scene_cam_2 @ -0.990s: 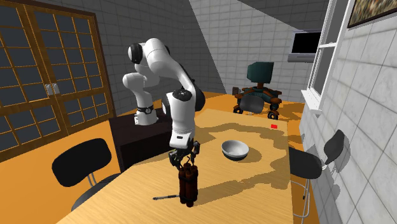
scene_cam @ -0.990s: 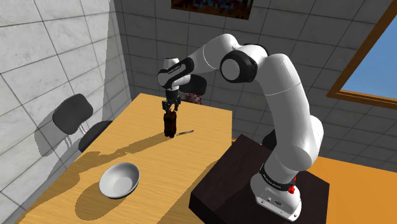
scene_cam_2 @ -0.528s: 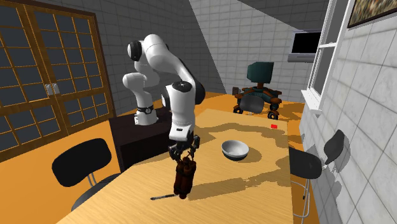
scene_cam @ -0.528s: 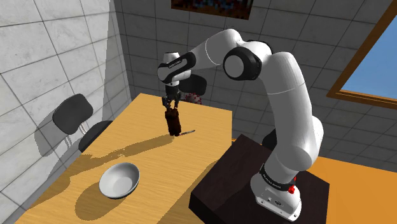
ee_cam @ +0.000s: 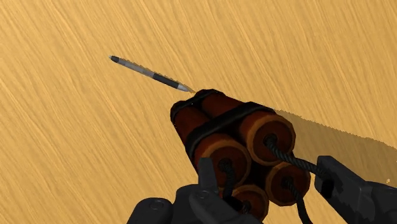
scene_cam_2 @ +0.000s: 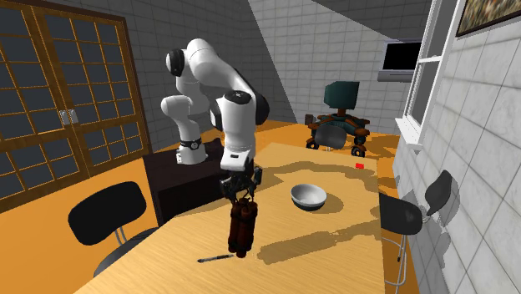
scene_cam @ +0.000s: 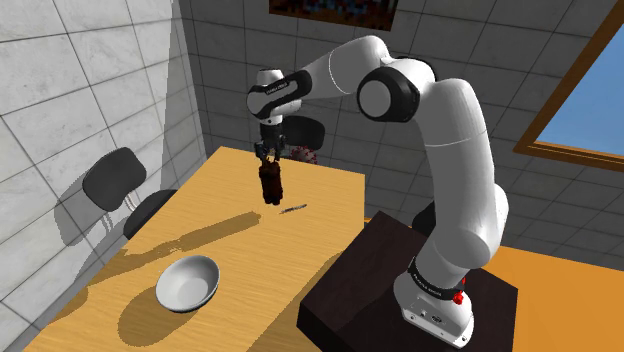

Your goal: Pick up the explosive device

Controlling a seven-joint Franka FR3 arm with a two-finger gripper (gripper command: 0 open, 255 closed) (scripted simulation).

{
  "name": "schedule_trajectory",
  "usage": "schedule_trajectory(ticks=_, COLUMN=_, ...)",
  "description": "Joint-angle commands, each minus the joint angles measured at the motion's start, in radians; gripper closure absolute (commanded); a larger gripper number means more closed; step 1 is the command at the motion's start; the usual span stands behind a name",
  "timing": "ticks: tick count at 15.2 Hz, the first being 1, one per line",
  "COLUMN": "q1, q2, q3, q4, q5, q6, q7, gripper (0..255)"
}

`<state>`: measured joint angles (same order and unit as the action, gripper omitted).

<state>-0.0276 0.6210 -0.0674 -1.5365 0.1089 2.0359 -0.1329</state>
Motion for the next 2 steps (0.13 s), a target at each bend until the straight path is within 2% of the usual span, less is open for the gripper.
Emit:
schedule_trajectory(ticks=1, q1=0.000, q2=-0.008, q3=0.000, q4=0.006, q5=-0.001, q6=-0.013, q7=0.001, gripper=255)
schedule_trajectory(ticks=2, q1=0.000, q2=-0.008, q3=0.000, q4=0.006, q5=-0.001, q6=-0.013, q7=0.001, gripper=255)
